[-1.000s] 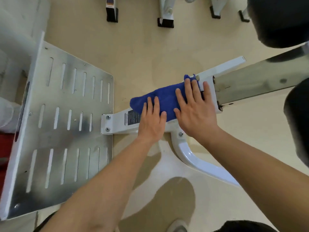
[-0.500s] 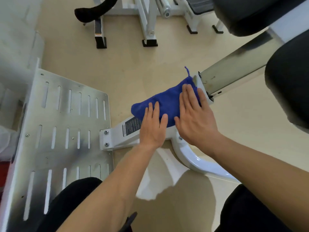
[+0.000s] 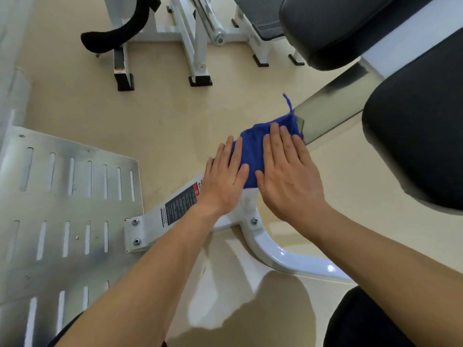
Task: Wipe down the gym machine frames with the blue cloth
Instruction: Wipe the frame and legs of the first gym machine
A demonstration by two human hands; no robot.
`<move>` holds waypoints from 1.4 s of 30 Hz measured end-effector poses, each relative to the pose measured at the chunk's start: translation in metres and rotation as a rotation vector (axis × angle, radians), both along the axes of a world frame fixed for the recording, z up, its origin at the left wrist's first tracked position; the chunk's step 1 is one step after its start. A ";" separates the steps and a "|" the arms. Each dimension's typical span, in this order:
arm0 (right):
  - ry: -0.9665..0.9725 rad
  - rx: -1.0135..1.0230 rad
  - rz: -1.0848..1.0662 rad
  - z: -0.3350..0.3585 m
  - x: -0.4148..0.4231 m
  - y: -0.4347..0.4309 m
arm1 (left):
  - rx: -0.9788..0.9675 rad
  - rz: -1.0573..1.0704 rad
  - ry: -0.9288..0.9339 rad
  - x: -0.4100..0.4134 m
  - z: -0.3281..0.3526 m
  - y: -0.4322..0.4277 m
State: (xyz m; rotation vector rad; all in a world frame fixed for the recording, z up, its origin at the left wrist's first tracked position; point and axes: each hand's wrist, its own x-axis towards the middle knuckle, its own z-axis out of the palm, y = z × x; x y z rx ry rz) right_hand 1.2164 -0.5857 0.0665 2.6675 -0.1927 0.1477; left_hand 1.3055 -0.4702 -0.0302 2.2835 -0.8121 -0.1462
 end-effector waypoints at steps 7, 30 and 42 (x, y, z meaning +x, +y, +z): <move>0.093 -0.017 0.079 0.004 0.016 0.002 | 0.041 -0.014 0.077 0.001 -0.017 0.010; 0.467 -0.113 0.282 -0.027 0.030 0.038 | -0.014 0.511 -0.077 -0.043 -0.076 0.063; 0.527 -0.114 0.343 -0.059 0.062 0.062 | 0.066 0.507 0.233 -0.066 -0.123 0.079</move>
